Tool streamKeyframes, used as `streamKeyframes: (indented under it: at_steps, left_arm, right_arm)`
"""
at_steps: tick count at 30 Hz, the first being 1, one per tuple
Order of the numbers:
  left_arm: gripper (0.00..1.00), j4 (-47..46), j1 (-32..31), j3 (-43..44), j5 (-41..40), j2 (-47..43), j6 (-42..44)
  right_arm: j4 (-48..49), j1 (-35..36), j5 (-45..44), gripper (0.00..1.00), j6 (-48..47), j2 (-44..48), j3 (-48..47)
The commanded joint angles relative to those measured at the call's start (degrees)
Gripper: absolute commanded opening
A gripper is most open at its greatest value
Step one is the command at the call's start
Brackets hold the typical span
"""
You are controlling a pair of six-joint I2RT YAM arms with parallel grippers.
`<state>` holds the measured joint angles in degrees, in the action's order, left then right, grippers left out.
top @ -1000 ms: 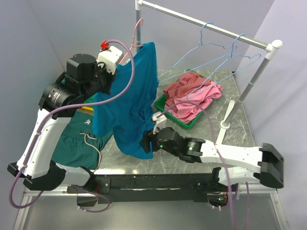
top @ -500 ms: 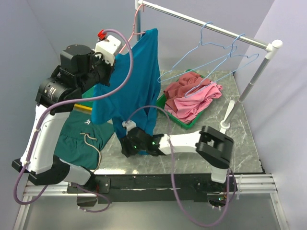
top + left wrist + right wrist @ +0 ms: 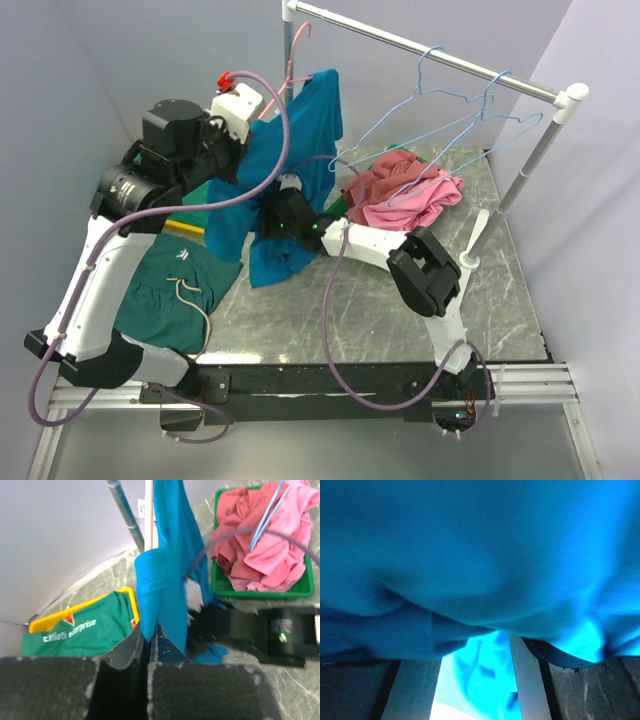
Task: Place the t-shirt on the hanger
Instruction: Place the hanger at the clothesline.
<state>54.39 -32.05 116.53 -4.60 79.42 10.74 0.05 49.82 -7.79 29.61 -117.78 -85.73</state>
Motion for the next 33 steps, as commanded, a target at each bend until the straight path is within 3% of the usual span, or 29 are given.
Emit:
streamKeyframes:
  at_steps: [1,12,20,28,33]
  left_arm:
    - [0.01,-7.6,0.3,-2.7,2.6,-1.5,-1.0]
    - [0.01,-13.9,1.2,-2.3,0.2,3.1,0.0]
    - [0.01,-21.2,6.5,-2.4,3.5,6.5,0.5]
    - [0.01,-28.0,7.8,-4.7,8.7,5.6,1.7]
    - [0.01,-26.1,7.8,-0.5,10.3,8.9,2.6]
  right_arm:
    - [-2.9,-2.8,-4.9,0.61,1.2,-1.8,-7.3]
    - [-2.7,-7.0,-4.0,0.61,1.8,-2.9,-9.8]
    - [5.7,-5.5,-0.1,0.61,3.6,5.4,5.1]
    - [8.8,-1.1,-1.7,0.61,2.8,10.3,11.8]
    - [10.4,1.1,-1.6,0.61,3.7,11.3,15.3]
